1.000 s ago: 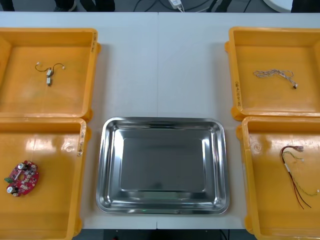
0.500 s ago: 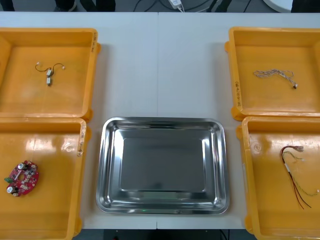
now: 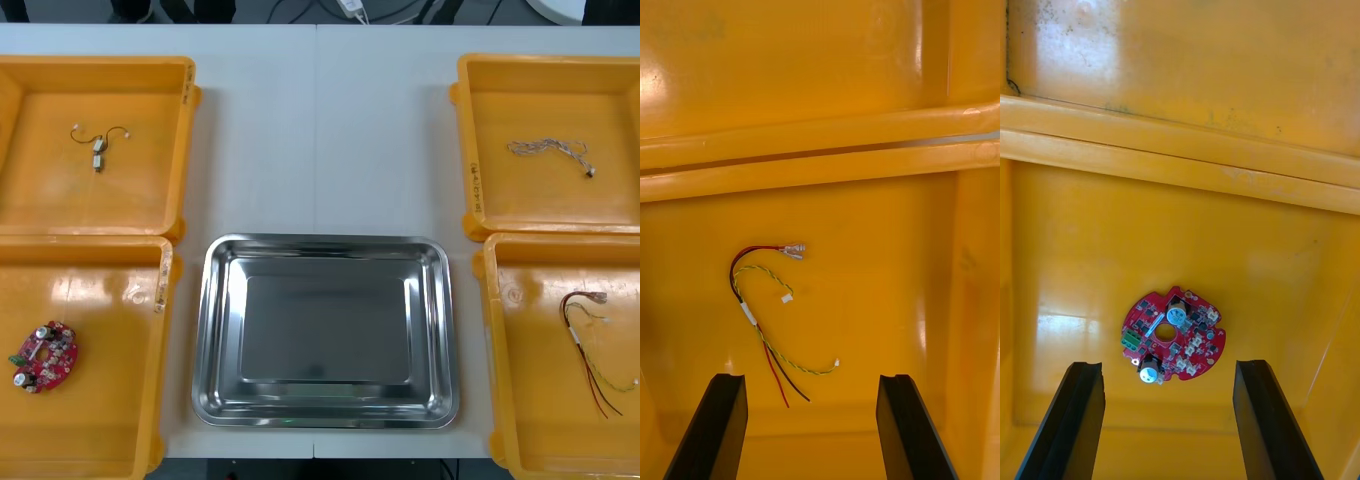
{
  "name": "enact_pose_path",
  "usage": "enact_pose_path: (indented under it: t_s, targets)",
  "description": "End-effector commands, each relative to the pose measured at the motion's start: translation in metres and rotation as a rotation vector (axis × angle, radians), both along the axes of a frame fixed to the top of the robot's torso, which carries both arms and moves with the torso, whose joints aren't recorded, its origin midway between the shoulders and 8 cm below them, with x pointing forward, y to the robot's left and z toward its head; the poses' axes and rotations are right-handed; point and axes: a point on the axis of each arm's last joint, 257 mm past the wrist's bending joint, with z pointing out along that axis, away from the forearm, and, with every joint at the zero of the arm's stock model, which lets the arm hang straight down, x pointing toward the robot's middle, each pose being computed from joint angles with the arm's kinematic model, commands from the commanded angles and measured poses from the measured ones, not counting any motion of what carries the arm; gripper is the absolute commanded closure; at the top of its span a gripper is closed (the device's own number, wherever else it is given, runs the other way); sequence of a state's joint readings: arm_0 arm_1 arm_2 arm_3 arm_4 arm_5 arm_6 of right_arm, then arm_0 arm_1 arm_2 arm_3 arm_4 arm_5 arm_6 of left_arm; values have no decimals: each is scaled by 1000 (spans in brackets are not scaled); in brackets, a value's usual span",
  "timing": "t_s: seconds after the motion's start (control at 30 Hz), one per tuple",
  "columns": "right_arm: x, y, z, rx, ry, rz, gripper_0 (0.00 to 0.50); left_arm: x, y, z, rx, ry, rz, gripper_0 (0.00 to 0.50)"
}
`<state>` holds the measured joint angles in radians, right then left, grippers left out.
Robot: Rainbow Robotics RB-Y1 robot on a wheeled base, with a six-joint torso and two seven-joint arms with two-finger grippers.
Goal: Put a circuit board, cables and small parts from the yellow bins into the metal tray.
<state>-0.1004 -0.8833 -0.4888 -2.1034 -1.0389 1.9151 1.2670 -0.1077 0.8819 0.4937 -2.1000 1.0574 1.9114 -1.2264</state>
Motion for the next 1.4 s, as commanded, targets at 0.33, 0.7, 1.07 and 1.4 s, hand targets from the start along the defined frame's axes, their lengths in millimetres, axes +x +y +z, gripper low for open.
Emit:
enact_pose_path:
  t_s: [0.33, 0.7, 1.07, 1.4]
  targets:
    - [-3, 0, 6, -14, -24, 34, 0, -5, 4, 3, 48, -17, -60, 0]
    - [-3, 0, 6, -14, -24, 34, 0, -5, 4, 3, 48, -17, -60, 0]
    - [-3, 0, 6, -14, -24, 34, 0, -5, 4, 3, 48, -17, -60, 0]
    - [-3, 0, 6, -14, -24, 34, 0, -5, 4, 3, 48, -17, -60, 0]
